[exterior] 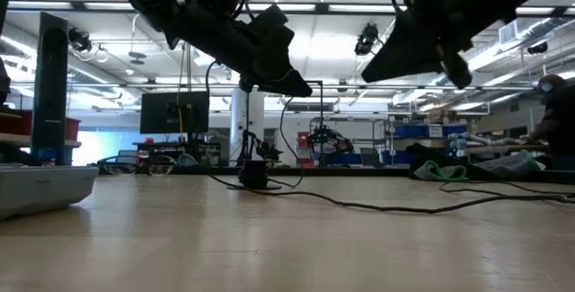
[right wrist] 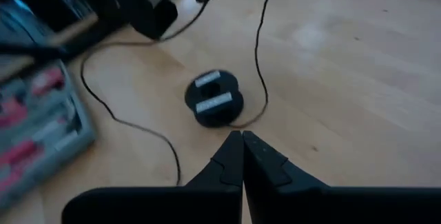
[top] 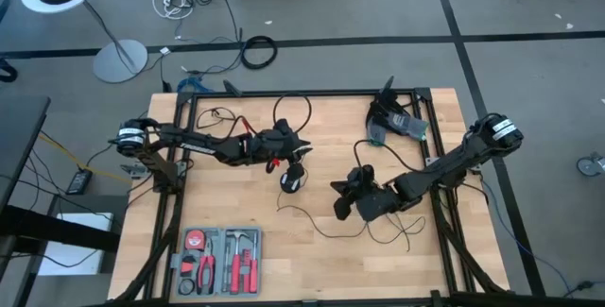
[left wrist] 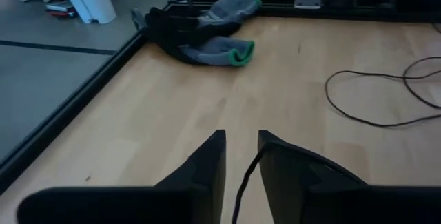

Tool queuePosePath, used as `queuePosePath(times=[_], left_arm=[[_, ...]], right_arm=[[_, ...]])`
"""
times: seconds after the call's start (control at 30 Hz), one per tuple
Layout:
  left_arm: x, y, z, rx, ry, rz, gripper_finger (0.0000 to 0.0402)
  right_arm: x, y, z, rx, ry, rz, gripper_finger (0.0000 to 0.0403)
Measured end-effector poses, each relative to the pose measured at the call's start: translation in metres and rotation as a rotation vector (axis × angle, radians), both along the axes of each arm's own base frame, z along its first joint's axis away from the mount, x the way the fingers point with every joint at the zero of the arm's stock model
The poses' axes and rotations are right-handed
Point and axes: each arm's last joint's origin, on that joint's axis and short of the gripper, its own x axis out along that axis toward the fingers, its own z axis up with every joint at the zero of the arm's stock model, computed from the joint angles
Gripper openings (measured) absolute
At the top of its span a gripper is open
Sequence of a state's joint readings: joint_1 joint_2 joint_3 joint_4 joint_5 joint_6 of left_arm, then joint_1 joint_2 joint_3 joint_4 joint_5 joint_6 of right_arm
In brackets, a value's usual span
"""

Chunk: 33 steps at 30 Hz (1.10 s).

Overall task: Coil cords
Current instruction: Uncoil the black wire from the black spool

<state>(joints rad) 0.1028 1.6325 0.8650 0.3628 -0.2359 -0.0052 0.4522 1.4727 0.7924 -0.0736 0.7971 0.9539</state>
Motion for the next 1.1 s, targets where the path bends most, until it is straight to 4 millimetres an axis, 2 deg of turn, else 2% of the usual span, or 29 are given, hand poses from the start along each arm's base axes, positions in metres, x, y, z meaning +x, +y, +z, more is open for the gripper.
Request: queuePosePath(times=[0.17,0.37,0.53,0.73,1.1], left_arm=[[0.001,0.000,0.001,0.058,0.006,-0.024,0.0104],[0.003,-0.005,0.007,0.148,-0.032,-0.077,0.0106],[0.005,-0.007,0.011,0.203,-0.056,-0.094,0.0106],[0.006,-0.006,0.016,0.253,-0.092,-0.099,0.0106],[0.008,-0.006,0.026,0.297,-0.182,-0.075,0.0106]], right_arm=[[0.002,-0.016,-0.012,0.052,-0.192,-0.037,0.0017],[0.005,-0.042,-0.017,0.098,-0.316,0.005,0.0055],[0.012,-0.060,-0.009,0.116,-0.381,0.018,0.0094],[0.020,-0.073,0.001,0.103,-0.413,0.050,0.0128],[0.026,-0.085,0.016,0.043,-0.500,0.171,0.0137]])
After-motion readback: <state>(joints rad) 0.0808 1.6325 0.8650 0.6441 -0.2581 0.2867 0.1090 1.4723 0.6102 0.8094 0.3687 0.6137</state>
